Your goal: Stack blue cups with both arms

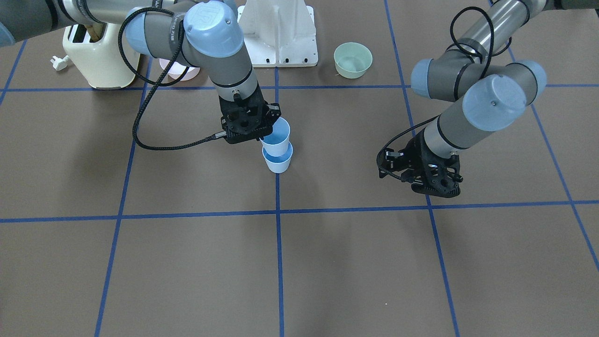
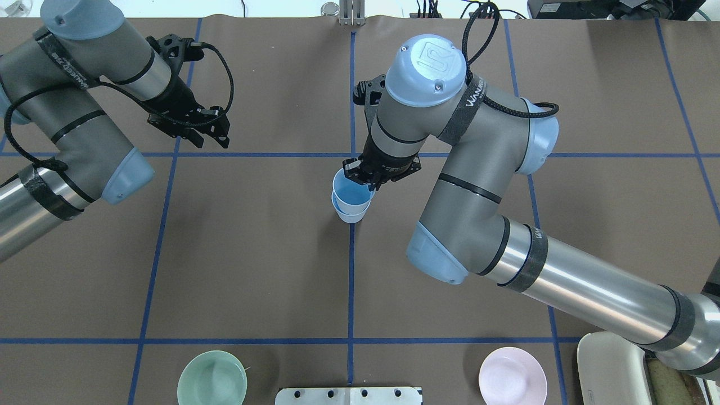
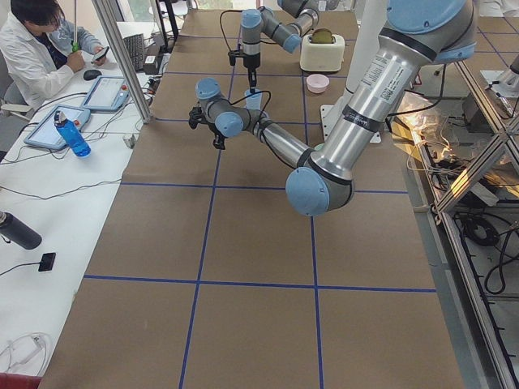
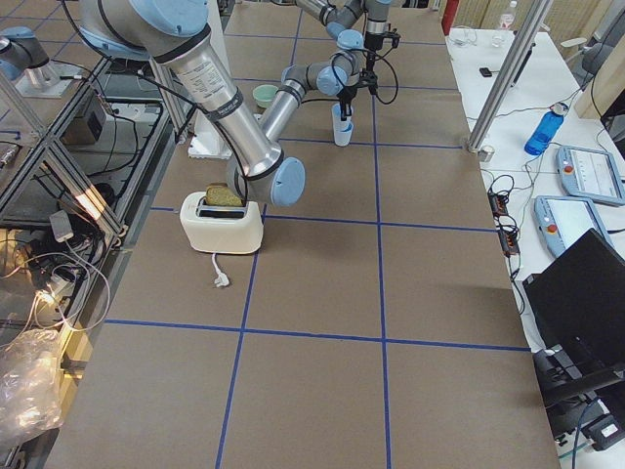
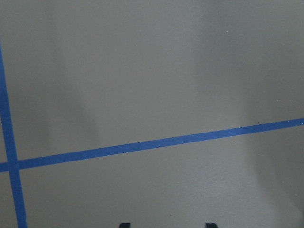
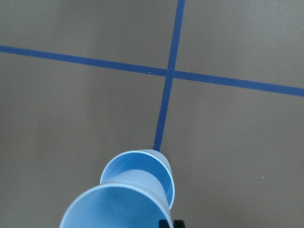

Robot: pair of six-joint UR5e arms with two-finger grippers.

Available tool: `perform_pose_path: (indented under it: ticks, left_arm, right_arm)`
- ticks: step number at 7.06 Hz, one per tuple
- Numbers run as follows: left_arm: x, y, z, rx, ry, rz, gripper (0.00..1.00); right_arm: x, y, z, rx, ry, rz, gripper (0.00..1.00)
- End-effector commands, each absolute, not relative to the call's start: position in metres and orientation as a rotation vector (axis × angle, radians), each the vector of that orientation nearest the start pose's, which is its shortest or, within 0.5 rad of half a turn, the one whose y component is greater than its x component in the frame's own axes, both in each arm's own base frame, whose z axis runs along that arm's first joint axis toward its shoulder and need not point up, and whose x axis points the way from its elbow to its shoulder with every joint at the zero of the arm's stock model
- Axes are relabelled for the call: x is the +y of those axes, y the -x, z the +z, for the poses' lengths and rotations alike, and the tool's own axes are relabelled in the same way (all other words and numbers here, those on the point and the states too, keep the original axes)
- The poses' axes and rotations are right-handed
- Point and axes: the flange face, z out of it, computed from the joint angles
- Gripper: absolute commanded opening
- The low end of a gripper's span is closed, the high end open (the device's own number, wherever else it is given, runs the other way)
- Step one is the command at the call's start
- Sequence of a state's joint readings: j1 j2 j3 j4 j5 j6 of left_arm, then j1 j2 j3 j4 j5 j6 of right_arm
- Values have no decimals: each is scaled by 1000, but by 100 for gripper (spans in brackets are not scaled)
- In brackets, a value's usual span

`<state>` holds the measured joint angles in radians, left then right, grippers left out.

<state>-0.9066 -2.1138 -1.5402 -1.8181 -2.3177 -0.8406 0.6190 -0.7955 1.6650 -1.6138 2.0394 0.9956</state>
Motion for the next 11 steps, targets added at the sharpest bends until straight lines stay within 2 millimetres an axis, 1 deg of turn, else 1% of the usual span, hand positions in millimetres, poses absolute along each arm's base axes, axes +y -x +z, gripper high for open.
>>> perform_pose_path:
  ticks: [1, 2, 3, 4, 5, 6, 7, 8, 9, 10, 11]
  left_arm:
    - [-579, -371, 318, 1009, -44, 124, 61]
    - [-579, -370, 318, 1009, -45, 122, 61]
    - [-579, -370, 318, 1009, -45, 122, 61]
    - [-579, -370, 318, 1009, -45, 122, 61]
    - [-580, -369, 319, 1007, -42, 119, 61]
    - [-586, -358, 319, 1010, -46, 105, 61]
    - [-590, -351, 317, 1011, -63, 117, 62]
    - [-598, -337, 319, 1006, -97, 143, 69]
    - [-600, -318, 334, 996, -96, 117, 97]
    - [-615, -280, 345, 990, -113, 67, 97]
    - [-618, -258, 360, 998, -125, 125, 98]
  right_arm:
    - [-468, 506, 154, -918, -92, -155, 19]
    - [-468, 506, 154, -918, -92, -155, 50]
    - [-468, 506, 154, -919, -93, -155, 62]
    - [-468, 506, 154, -920, -92, -156, 88]
    - [-471, 502, 153, -922, -96, -150, 100]
    - [-487, 480, 155, -928, -107, -117, 100]
    - [-508, 444, 173, -928, -95, -72, 100]
    - [-530, 392, 202, -947, -50, -38, 100]
    - [-551, 341, 224, -979, -5, 0, 100]
    - [-574, 290, 237, -954, -67, 62, 100]
    - [-590, 251, 264, -911, -110, 91, 100]
